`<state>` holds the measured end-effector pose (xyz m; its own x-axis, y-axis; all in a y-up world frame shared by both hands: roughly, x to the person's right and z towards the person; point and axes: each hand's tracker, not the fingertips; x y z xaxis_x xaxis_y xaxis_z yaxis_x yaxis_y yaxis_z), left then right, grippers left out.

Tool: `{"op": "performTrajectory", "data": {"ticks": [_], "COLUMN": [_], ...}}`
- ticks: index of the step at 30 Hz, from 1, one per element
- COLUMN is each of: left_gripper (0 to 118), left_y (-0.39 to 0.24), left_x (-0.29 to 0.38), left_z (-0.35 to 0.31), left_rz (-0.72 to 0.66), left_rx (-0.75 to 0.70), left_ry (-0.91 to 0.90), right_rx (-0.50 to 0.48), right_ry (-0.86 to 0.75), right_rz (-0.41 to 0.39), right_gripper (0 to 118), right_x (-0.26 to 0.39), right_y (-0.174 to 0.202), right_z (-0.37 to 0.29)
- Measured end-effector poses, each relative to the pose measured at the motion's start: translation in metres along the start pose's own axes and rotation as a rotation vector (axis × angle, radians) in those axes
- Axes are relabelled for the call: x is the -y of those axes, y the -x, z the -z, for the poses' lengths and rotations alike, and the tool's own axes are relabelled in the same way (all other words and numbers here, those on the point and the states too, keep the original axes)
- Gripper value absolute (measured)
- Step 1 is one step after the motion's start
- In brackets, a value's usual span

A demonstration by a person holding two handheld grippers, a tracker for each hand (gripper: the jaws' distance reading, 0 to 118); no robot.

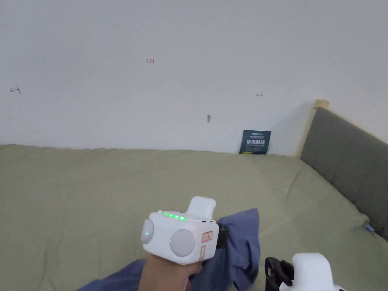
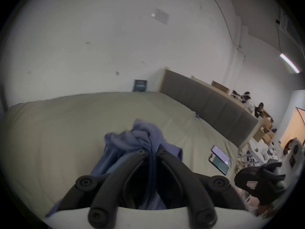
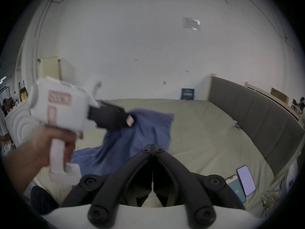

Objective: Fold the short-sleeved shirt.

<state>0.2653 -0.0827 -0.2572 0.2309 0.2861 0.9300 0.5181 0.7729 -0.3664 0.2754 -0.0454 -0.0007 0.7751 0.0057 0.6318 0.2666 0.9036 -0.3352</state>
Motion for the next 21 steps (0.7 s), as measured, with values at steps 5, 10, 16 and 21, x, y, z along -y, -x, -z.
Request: {"op": "performTrajectory", "data": {"ticks": [5, 10, 16, 21], "left_gripper": [5, 19, 112, 109], "left_y": [-0.012, -0.008, -0.012, -0.012], "left_x": [0.053, 0.067, 0.082, 0.135], "left_z": [0.106, 0.115, -0.012, -0.147], "left_rz": [-0.012, -0.030, 0.001, -0.034], "left_rx": [-0.050, -0.035, 0.016, -0.167], "left_ry": [0.206, 0.164, -0.112, -0.263], "right_rx": [0.065, 0.086, 0.055, -0.002], "right_ry": [0.030, 0.032, 0.021, 0.019], "right_rz": [0.041, 0.051, 0.068, 0.033], "right_gripper": [1, 1, 1, 1], "right_x": [0.015, 0.023, 0.029, 0.041], "right_y": [-0.048, -0.068, -0.056, -0.021], "right_z": [0.013, 0.019, 0.000, -0.020]}}
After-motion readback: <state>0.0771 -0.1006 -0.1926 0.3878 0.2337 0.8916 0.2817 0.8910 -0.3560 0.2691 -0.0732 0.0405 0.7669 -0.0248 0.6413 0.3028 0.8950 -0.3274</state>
